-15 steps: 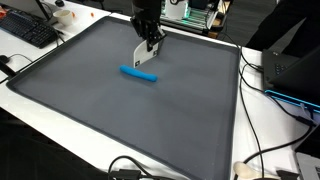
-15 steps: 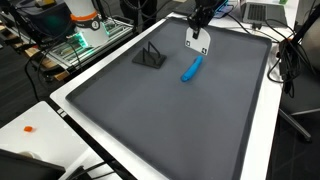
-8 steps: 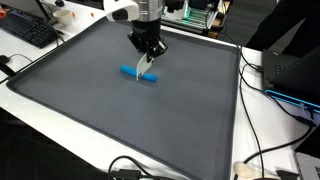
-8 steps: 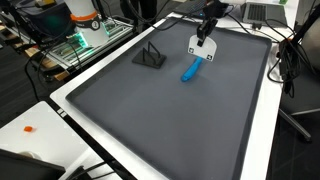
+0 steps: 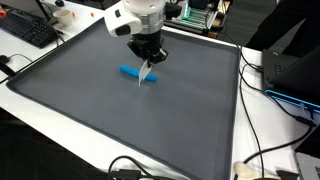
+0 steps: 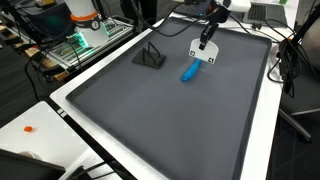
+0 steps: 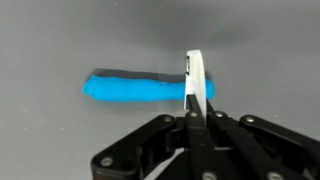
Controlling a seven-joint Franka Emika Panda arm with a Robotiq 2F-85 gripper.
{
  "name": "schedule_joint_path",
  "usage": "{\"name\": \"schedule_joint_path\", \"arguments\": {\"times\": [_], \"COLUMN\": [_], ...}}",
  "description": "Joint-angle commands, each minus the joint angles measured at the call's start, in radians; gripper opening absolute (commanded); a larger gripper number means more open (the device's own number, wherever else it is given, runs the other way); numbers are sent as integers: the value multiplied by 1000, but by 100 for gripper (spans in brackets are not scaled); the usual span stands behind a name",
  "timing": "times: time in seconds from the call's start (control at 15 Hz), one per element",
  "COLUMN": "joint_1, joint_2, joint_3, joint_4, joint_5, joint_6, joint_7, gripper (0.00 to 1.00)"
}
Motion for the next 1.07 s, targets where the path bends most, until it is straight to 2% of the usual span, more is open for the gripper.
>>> {"name": "schedule_joint_path", "arguments": {"times": [0.0,1.0], "joint_1": [9,-21], "joint_2": [23,58], "joint_3": [-11,-4], "joint_4": [25,2], "joint_5": [0,47], "joint_6": [-22,26], "joint_7": [-30,-86], "gripper": [1,1]}}
